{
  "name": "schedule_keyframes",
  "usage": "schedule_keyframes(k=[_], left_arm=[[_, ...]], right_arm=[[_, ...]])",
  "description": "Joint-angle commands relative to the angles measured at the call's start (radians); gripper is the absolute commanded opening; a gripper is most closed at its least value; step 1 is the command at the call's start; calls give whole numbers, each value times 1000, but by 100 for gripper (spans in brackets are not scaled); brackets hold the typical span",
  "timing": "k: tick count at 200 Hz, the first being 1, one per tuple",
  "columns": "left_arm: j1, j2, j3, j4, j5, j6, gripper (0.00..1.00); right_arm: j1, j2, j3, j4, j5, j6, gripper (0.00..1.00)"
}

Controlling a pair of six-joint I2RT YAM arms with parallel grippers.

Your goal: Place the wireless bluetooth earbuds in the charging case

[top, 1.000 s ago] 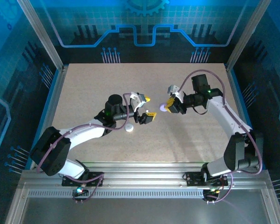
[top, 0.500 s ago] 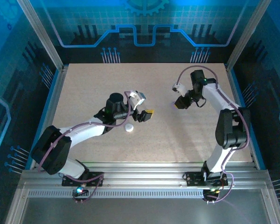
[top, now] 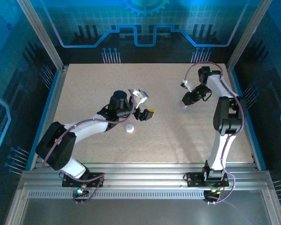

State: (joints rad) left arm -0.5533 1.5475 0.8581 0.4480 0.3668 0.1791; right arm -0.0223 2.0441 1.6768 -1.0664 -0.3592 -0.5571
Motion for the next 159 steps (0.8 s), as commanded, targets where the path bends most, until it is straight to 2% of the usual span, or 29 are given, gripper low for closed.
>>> schedule_keyframes(k=[1,90,159], left_arm=[[9,28,43,-26,15,22,86],[9,74,92,-51,34,19,85],[9,106,126,-63,44,16,85]], right_arm=[[-20,51,46,-87,-19,6,22],[-69,160,118,-151,62,-2,21],[-88,221,147,-192,77,-22,22]])
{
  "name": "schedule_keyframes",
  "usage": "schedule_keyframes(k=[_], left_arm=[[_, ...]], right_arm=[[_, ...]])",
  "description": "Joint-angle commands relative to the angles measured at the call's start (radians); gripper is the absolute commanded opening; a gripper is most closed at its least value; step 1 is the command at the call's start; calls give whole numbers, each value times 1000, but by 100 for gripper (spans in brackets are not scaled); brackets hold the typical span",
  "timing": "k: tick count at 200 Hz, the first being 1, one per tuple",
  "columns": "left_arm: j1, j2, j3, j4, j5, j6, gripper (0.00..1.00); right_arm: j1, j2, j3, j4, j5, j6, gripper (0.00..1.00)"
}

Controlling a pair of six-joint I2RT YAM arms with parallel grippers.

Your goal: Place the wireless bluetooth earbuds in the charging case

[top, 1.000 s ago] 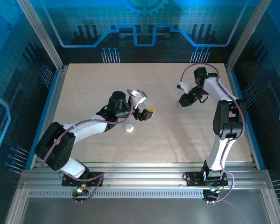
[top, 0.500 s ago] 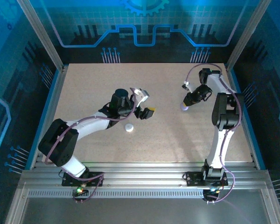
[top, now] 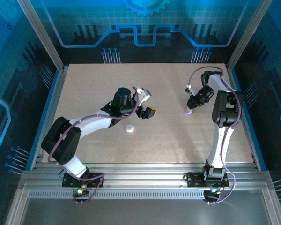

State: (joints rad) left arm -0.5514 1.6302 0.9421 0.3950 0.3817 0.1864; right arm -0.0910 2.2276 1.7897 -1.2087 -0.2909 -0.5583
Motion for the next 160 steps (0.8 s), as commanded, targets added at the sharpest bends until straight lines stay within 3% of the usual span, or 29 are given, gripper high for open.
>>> schedule_keyframes(k=[1,160], left_arm=[[8,22,43,-10,29,9,85],[7,57,104,-13,45,-30,84]], right_arm=[[-19,38,35,-50,9,-21,22],[-49,85,89,-2,56,15,52]])
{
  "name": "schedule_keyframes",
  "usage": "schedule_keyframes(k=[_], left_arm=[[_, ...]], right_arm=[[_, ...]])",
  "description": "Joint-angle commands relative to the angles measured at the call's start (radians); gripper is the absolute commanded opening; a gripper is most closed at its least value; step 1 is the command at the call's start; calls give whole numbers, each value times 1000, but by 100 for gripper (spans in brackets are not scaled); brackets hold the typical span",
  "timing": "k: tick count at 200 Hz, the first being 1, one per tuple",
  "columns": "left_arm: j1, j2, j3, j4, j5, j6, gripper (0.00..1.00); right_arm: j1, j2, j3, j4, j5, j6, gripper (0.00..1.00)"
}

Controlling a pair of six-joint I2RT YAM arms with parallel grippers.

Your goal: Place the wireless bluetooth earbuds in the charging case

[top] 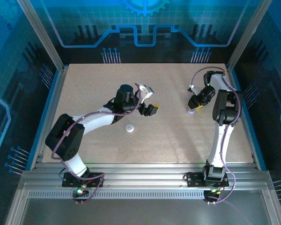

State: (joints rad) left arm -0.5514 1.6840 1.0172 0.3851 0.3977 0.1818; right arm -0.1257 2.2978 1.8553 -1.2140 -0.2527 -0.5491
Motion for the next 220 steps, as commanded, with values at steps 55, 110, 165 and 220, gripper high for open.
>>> schedule_keyframes(k=[55,110,165,220], left_arm=[[12,-52,37,-68,5,-64,84],[35,-142,49,-270,-52,-191,84],[79,-175,116,-515,-99,-419,81],[87,-126,241,-814,-155,-661,79]], right_arm=[[-5,-114,-8,87,-77,74,54],[88,-288,-113,154,-177,231,56],[238,-486,-328,289,-150,432,60],[500,-553,-442,384,-13,565,64]])
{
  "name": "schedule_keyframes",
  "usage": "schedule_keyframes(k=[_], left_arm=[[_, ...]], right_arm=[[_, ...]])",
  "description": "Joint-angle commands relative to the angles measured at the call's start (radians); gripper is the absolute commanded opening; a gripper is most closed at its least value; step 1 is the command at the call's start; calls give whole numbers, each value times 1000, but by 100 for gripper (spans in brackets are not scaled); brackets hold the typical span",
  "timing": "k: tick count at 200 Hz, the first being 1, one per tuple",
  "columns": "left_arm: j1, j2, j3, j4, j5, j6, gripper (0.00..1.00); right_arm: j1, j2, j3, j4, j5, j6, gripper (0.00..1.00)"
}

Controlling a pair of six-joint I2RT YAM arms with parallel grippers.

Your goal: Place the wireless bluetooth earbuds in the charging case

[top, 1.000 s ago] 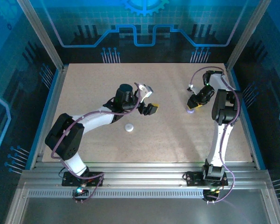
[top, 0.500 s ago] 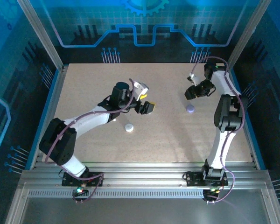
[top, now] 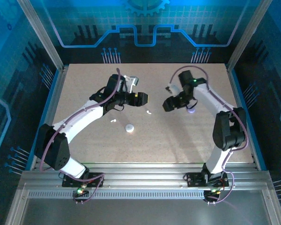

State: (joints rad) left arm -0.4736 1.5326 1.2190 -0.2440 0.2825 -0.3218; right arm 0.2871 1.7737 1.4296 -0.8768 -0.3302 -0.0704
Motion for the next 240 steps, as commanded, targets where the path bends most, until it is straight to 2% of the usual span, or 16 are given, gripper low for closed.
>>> schedule_keyframes(k=[1,20,72,107,137,175,240], left_arm=[[9,26,40,-190,-41,-159,79],[9,26,61,-294,-83,-179,78],[9,29,110,-564,-189,-163,74],[-23,91,182,-701,-274,-99,72],[-65,180,276,-813,-338,-50,72],[-94,244,301,-839,-373,-42,72],[-132,336,305,-861,-420,-35,71]], right_arm=[[90,-29,-16,47,66,88,64],[116,-32,-22,66,100,134,64],[119,-138,-143,237,62,252,66],[120,-248,-266,372,42,312,66],[118,-309,-338,420,70,334,66],[113,-333,-389,431,96,346,66],[112,-319,-375,414,96,341,66]])
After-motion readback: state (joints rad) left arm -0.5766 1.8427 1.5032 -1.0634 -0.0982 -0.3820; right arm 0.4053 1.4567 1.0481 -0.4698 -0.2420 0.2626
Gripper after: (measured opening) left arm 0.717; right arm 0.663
